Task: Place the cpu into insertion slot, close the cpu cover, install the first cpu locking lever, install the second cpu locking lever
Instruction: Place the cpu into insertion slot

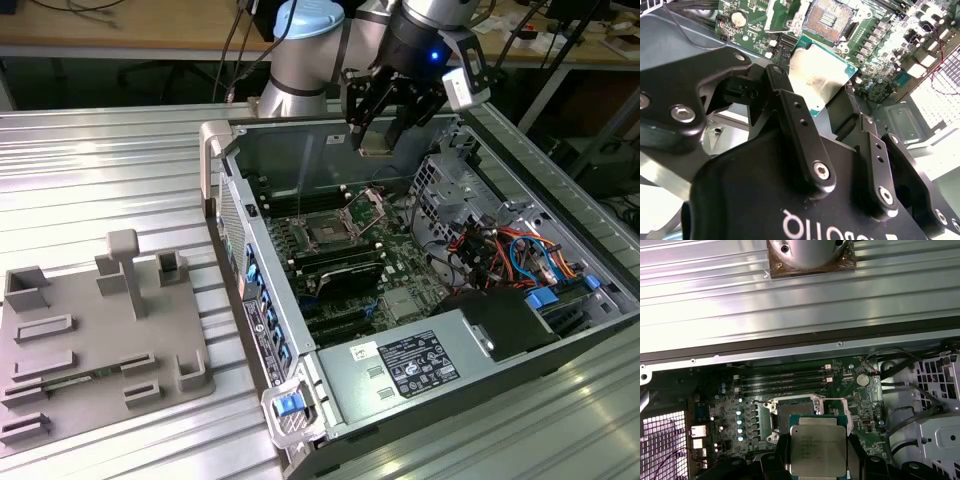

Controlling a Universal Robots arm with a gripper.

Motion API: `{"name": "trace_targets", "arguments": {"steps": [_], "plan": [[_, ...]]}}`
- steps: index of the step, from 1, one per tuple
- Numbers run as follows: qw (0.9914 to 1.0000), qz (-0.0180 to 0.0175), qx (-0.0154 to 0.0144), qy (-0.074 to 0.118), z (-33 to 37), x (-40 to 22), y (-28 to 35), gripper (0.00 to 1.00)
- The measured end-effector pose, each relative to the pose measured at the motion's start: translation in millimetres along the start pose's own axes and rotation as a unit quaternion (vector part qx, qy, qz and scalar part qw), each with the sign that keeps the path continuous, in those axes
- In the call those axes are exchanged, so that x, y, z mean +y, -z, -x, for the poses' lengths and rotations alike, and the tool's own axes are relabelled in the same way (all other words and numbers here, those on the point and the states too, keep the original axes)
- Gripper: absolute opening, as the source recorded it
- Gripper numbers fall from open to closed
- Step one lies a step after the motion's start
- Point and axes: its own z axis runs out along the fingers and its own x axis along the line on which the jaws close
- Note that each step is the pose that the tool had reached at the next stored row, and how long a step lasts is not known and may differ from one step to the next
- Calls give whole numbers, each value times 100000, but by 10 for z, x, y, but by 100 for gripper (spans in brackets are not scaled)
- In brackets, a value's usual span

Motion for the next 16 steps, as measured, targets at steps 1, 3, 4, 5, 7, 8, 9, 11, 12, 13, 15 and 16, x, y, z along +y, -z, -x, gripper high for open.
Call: {"name": "trace_targets", "arguments": {"steps": [1,3,4,5,7,8,9,11,12,13,15,16], "plan": [[100000,3,-16,-176,0,0,0,55],[99999,8,-47,-542,0,0,0,55],[99998,14,-59,-672,0,0,-1,55],[99997,15,-71,-789,0,0,-1,55],[99995,20,-93,-1042,0,0,-1,55],[99994,21,-99,-1110,0,0,-1,55],[99994,19,-102,-1133,0,0,-1,55],[99993,20,-103,-1141,0,0,-1,55],[99993,20,-102,-1143,0,0,-1,55],[99993,22,-103,-1144,0,0,-1,55],[99993,22,-103,-1151,0,0,-1,55],[99993,22,-103,-1166,0,0,-1,55]]}}
